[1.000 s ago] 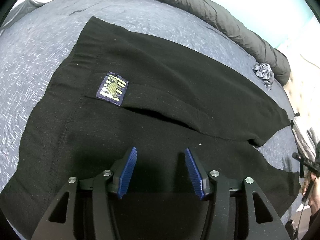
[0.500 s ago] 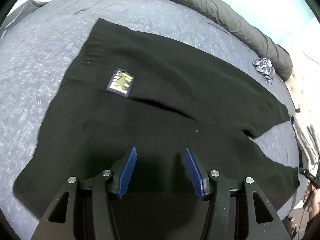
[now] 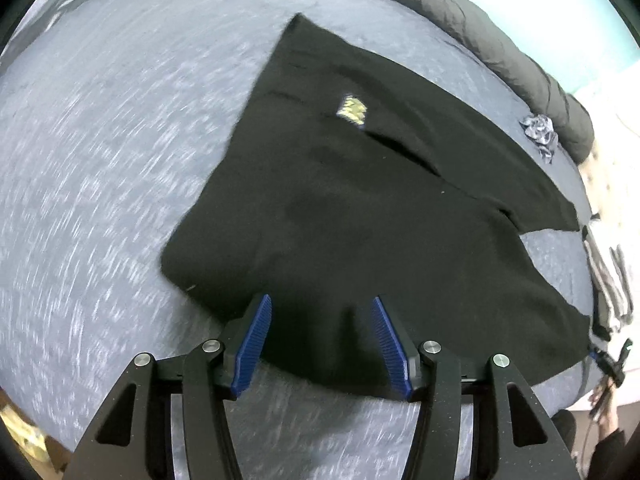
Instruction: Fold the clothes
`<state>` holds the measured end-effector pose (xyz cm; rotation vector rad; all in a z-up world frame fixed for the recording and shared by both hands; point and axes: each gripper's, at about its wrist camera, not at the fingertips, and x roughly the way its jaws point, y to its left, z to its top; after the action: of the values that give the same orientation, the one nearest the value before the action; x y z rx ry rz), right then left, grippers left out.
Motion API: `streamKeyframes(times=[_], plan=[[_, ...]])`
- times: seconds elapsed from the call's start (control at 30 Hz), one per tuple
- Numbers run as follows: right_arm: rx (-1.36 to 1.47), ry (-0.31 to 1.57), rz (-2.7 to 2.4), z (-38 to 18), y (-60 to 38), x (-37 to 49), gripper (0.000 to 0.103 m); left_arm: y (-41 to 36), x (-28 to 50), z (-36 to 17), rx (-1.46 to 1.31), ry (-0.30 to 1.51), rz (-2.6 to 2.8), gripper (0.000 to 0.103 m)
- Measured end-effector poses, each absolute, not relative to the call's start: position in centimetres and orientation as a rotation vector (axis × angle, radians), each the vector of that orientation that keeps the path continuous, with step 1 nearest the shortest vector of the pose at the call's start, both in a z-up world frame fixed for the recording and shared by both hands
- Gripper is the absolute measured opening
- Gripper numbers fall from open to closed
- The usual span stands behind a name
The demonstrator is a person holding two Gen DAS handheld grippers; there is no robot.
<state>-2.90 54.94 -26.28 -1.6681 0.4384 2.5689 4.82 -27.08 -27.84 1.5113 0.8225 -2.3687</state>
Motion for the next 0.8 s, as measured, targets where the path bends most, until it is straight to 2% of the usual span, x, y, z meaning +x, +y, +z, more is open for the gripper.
streamKeyframes(times=[0.2,0.4,0.53,0.8], plan=[[-1.691,0.447,2.568,-26.8,54.4,-2.3,0.057,-27.4,7.4,-27.2,1.487,0.818,-2.356,0.057],[-1.715,0.457,2.561,-27.1,54.0,-2.0,0.057,-28.5,9.2,-27.5,1.458,0.895,-2.333,0.058],[-1.729,0.477,2.551,-27.4,54.0,-1.7,0.057,-29.5,9.3,-28.6,1.437,0.993,-2.302,0.058],[-1.728,0.511,2.550,-27.5,54.1,-1.5,0.057,-29.8,8.4,-29.5,1.414,1.029,-2.304,0.058]])
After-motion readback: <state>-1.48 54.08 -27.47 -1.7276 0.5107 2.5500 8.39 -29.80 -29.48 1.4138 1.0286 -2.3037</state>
